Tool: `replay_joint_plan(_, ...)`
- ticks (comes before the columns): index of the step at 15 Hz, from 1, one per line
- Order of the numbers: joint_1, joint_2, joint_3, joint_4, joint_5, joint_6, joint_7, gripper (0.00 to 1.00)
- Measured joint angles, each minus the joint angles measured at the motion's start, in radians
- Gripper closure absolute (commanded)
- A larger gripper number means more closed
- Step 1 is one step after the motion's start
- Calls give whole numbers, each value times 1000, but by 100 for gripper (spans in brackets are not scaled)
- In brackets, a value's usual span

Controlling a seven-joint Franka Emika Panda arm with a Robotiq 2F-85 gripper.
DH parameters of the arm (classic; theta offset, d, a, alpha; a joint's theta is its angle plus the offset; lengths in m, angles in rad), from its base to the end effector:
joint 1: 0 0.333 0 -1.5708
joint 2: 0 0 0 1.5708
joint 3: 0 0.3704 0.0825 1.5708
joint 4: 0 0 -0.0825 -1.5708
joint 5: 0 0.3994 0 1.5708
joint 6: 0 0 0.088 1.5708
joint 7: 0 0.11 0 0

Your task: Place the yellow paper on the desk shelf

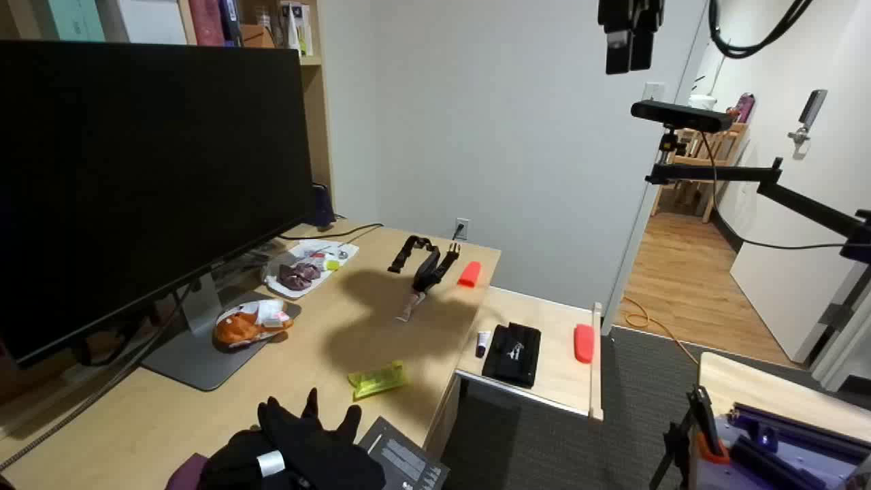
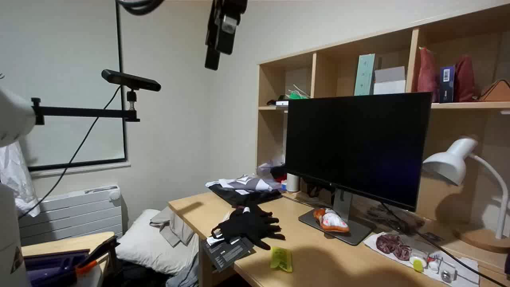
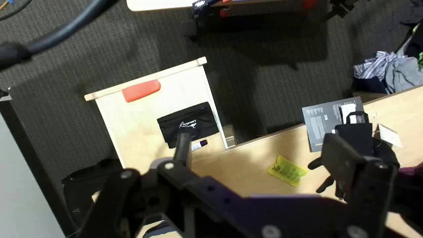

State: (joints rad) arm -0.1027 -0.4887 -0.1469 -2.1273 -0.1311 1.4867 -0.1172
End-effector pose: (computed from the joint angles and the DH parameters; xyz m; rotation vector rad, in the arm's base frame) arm 0.3564 -0.1212 0.6295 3.0919 -0.1715 -0.2553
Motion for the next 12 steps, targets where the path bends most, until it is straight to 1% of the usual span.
replay_joint_plan(5,0,4,0,0,13,0,14,0)
replay_joint_plan(8,0,30,2,-12,96,24,154,0)
replay_joint_plan(10,0,58,12,-41,144,92,268,0)
replay_joint_plan(12,0,92,32,-82,178,192,384,0)
